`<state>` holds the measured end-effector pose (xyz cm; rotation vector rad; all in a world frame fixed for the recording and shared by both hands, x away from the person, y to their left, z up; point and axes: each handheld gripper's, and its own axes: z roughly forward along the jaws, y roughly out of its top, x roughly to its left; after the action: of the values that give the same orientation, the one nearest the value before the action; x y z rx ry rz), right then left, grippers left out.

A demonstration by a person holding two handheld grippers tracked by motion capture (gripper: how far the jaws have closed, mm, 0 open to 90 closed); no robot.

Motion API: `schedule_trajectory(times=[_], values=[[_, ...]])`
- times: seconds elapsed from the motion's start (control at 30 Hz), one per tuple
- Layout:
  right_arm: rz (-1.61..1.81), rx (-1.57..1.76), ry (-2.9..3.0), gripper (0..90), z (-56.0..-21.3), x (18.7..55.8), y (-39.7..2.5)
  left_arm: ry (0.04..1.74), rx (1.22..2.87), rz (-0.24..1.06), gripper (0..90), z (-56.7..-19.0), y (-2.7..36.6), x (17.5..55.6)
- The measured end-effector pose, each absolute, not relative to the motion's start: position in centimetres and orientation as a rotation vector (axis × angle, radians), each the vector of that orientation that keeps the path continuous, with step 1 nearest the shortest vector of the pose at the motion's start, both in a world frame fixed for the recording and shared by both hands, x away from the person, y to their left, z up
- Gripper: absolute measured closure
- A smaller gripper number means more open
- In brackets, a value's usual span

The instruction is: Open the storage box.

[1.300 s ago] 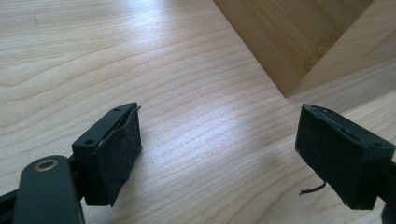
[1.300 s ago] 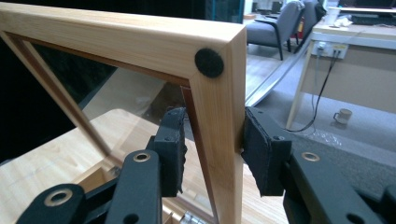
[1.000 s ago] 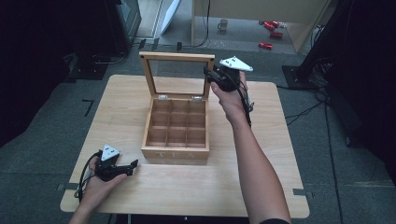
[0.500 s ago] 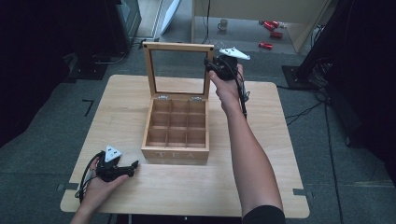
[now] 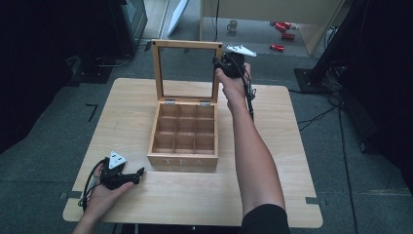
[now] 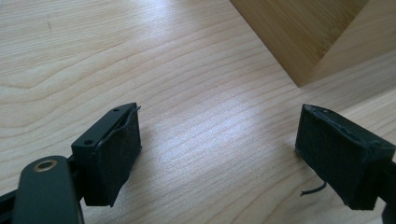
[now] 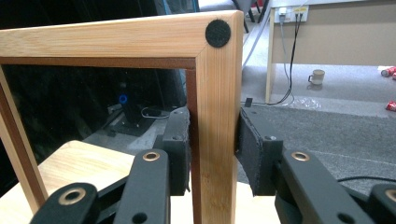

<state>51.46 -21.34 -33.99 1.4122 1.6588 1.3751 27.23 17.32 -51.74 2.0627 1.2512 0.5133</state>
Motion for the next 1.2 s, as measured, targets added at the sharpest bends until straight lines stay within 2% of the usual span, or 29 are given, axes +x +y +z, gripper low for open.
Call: schedule_trajectory(times=[0.63, 0.77, 0.83, 1.1, 1.2], values=[[1.38, 1.481, 1.633, 65.1, -34.4, 52.9, -21.2, 1.251, 2.061, 0.512, 14.5, -51.7, 17.3, 27.3], [1.398, 1.507, 1.652, 45.1, -34.8, 52.5, -21.5, 1.251, 2.061, 0.513, 14.5, -51.7, 17.3, 27.3], [1.379, 1.525, 1.665, 37.8, -35.2, 52.3, -21.7, 1.252, 2.061, 0.512, 14.6, -51.7, 17.3, 27.3], [1.36, 1.504, 1.738, 19.5, -35.9, 49.9, -22.4, 1.252, 2.065, 0.517, 14.5, -51.7, 17.2, 27.3], [1.361, 1.489, 1.751, 16.3, -35.9, 48.6, -22.7, 1.251, 2.069, 0.521, 14.5, -51.7, 17.2, 27.3]])
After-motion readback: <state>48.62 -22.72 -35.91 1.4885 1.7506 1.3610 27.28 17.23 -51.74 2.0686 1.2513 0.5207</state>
